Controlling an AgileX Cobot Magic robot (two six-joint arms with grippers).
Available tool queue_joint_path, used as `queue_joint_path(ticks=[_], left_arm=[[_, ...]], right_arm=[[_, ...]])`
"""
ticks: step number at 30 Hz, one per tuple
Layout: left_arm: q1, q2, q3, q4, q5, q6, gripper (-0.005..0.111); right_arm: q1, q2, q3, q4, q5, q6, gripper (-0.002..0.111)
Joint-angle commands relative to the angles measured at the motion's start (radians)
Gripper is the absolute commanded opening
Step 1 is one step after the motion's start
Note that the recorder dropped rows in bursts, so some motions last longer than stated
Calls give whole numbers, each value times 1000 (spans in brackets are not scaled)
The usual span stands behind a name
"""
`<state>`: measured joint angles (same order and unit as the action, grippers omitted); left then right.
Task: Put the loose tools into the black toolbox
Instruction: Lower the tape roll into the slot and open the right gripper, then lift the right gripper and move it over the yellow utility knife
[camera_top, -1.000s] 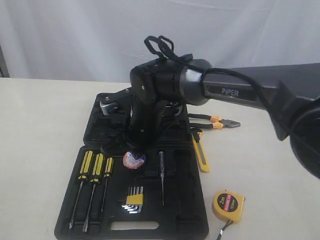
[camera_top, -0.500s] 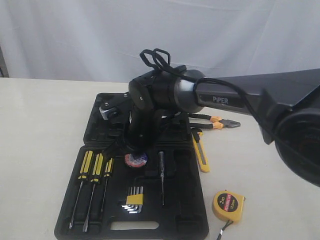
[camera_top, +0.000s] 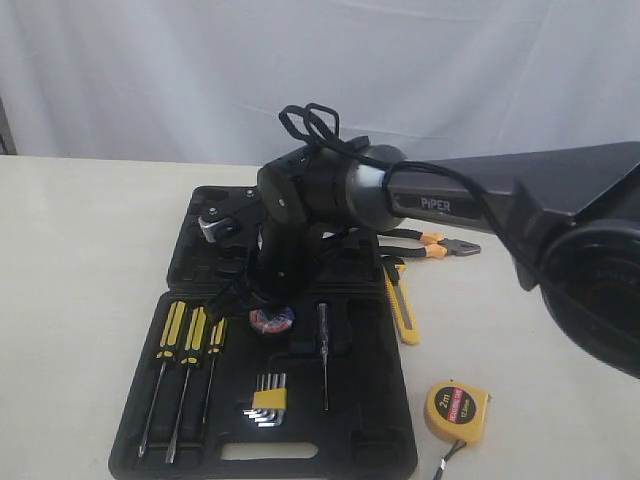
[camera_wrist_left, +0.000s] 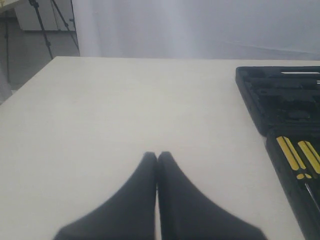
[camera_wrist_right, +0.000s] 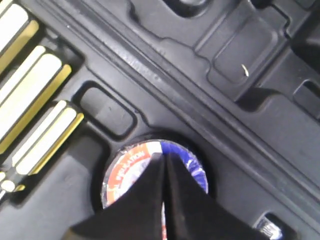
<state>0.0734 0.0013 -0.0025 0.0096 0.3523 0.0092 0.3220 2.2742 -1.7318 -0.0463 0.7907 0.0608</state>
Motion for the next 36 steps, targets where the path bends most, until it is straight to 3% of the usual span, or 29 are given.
queue_joint_path(ticks=[1, 21, 27, 36], left_arm=[[-5, -1, 3, -10, -10, -2, 0], [-5, -1, 3, -10, -10, -2, 0], [-5, -1, 3, -10, -10, -2, 0], [-5, -1, 3, -10, -10, -2, 0]], right_arm=[[-3, 19, 1, -4, -4, -9, -1], [-3, 9, 1, 73, 55, -49, -1], [-3, -131, 1, 70, 94, -54, -1], [-35, -357, 17, -28, 297, -99, -1]])
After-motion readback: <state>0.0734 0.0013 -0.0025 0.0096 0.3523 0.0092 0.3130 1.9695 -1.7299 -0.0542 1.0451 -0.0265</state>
